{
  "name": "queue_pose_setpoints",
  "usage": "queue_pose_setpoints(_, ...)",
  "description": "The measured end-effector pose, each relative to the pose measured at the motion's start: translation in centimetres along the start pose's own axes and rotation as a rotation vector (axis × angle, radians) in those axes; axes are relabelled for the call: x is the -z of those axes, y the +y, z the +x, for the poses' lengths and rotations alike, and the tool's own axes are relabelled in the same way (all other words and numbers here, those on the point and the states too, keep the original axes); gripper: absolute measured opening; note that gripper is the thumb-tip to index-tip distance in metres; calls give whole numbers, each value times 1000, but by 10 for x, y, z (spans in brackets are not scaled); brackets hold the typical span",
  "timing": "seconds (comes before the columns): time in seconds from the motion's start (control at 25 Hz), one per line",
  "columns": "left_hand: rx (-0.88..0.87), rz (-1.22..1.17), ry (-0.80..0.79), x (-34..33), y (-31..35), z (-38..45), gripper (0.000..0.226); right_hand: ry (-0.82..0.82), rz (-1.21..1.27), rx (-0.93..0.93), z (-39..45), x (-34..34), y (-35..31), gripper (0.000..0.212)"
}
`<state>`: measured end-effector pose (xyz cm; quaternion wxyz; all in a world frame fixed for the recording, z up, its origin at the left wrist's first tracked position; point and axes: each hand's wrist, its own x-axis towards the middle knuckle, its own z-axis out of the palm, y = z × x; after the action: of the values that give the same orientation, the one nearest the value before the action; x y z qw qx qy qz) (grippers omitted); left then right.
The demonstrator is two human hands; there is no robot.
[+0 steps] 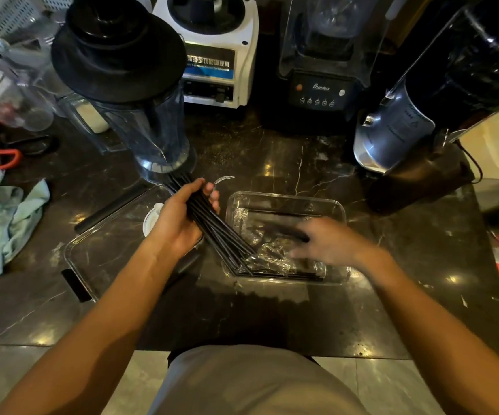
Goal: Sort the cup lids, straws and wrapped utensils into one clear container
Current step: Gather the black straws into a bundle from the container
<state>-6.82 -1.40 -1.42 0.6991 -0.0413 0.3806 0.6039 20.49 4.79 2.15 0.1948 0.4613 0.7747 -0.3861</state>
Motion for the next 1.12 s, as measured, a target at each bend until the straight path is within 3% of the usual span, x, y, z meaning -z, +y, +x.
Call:
queue_pose_setpoints(0.12,-15,10,16,7,8,-3,11,-49,-236,67,29,-48,-12,43)
queue_pose_setpoints(0.2,-23,18,27,12,10,-5,13,-14,-254,48,43,-63,-11,57)
queue_pose_setpoints(0.32,-26,9,42,16,10,-7,12,25,-105,-38,51,-60,1,45)
queue_pose_setpoints(0.48,3,-3,42,13,5,-6,10,332,-102,-146,49,-43,12,30)
queue_pose_setpoints(0.52,9,-5,44,11,4,-5,9,338,-95,-148,48,-38,14,26)
queue_pose_setpoints(0.6,11,-14,48,6,1,-2,8,120,-52,-120,46,-33,20,14)
queue_pose_setpoints(0.68,16,-14,46,5,-1,2,7,-180,-81,-111,44,-39,24,15)
queue_pose_setpoints(0.72,19,-11,40,6,-3,4,8,-256,-105,-106,44,-42,24,18)
queue_pose_setpoints(1.12,25,-23,32,14,-8,2,8,-274,-134,-119,42,-54,26,21)
